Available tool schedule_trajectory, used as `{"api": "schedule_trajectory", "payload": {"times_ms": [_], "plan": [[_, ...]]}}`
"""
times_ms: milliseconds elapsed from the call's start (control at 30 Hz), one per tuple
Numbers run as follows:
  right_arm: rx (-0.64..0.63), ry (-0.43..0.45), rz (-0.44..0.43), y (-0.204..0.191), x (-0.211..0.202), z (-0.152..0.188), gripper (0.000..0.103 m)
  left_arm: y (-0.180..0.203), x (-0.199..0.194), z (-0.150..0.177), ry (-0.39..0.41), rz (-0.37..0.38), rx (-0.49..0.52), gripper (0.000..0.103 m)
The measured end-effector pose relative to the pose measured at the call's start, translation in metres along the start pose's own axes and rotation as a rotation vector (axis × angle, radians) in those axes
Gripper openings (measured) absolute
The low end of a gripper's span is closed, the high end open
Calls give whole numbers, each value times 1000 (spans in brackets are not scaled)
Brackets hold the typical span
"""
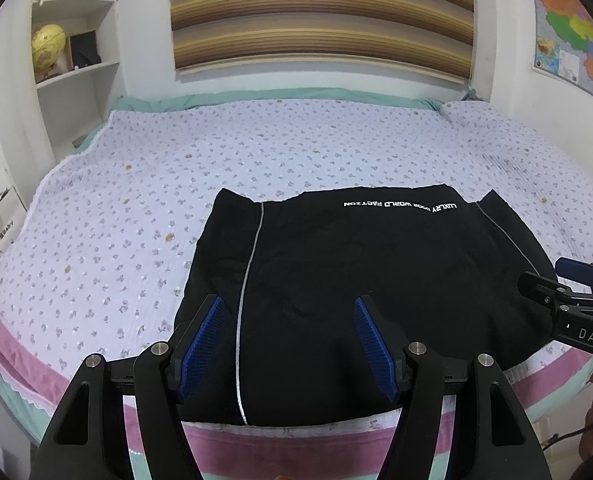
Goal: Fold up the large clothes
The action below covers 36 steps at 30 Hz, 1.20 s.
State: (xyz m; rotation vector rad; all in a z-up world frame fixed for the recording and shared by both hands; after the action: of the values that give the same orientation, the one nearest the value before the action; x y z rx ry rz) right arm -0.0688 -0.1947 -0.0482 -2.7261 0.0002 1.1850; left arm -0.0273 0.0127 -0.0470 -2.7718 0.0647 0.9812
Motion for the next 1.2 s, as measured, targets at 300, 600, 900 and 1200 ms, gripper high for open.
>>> {"api": "schedule_trajectory", "payload": {"times_ms": [300, 600, 900, 1200], "plan": [[2, -2, -4, 0, 0, 1, 77, 1, 0, 3, -11, -4, 2, 69], [9, -7, -13, 2, 1, 1, 77, 5, 0, 5, -13, -2, 17, 69], [12, -7, -15, 1, 2, 1, 77, 3, 3, 4, -16, -2, 22, 69], [3, -9, -22, 0, 2, 0, 77, 8, -1, 4, -8, -7, 31, 69]]}}
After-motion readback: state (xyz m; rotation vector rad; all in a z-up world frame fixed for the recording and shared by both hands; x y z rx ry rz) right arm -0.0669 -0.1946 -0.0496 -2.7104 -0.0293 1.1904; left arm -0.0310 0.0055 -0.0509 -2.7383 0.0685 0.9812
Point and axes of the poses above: each gripper's, at about its wrist camera, not at the fingertips, and x roughly the way its jaws point, y to its right, z to its underside, the point moved 3 cm from there along x, roughly the way its jaws point, and after that the axes turned 15 degrees about -z, right-handed, at the moved point
